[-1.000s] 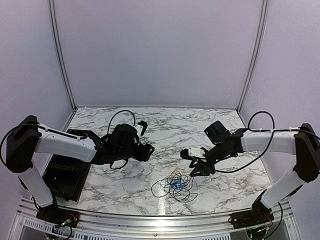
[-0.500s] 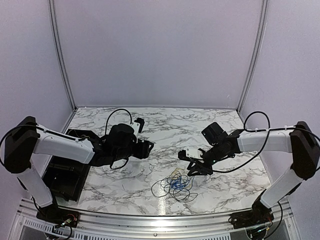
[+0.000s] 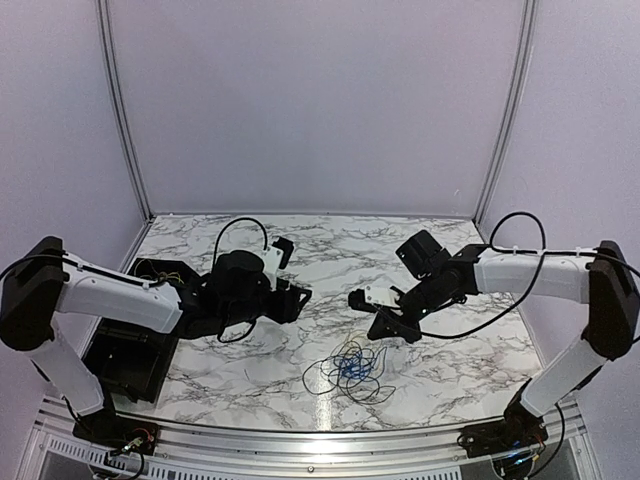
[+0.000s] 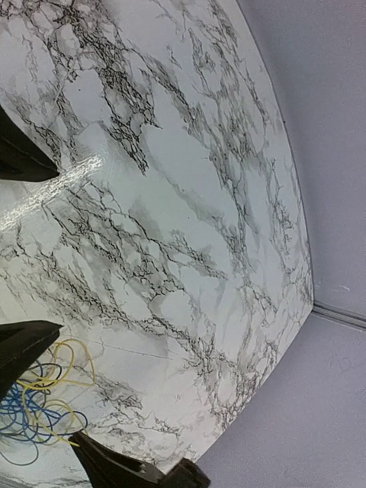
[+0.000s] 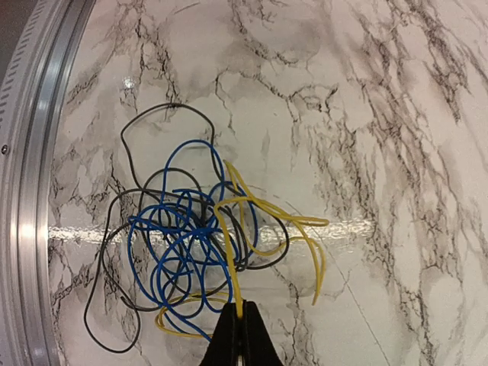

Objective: Untangle the cables

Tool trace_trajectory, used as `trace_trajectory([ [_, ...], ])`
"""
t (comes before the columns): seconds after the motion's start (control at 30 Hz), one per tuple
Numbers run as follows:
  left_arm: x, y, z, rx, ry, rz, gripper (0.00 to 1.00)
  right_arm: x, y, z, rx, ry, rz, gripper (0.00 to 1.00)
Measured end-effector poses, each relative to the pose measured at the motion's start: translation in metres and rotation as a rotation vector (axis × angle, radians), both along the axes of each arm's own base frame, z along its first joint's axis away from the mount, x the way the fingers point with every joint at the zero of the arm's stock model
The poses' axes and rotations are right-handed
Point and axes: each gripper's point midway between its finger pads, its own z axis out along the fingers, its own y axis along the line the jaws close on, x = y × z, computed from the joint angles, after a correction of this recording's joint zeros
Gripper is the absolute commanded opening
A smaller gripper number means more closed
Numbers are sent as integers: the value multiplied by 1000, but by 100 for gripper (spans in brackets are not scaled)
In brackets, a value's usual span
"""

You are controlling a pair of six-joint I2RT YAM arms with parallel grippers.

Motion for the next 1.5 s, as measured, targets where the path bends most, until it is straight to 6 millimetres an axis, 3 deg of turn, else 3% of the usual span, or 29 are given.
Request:
trace_trajectory([
  [0.13,-20,-12,4,28,-49,-75,68,9,8,55,74,-70,-16,0],
  [0.3,-56,-26,30,-14,-132,-183,70,21,16,115,155,-159,-42,0],
  [0.43,-64,-33,53,-71,-195,-217,69,25,17,135,169,-171,-64,0],
  [0.63,-59,-48,62,-126,-243,-229,68,23,18,152,184,-153,-75,0],
  [0.77,-46,-81,52,-154,-248,-240,63,20,21,167,214,-140,-66,0],
  [0.93,-21,-111,30,-175,-225,-174,44,12,30,206,287,-122,-23,0],
  [1.13,0,-116,-4,-227,-139,-69,35,10,28,294,438,-231,-5,0],
  [1.33,2,-121,-52,-257,-12,-39,34,21,-8,402,642,-414,-68,0],
  [1.5,0,-121,-68,-273,39,-30,38,9,-19,434,707,-489,-70,0],
])
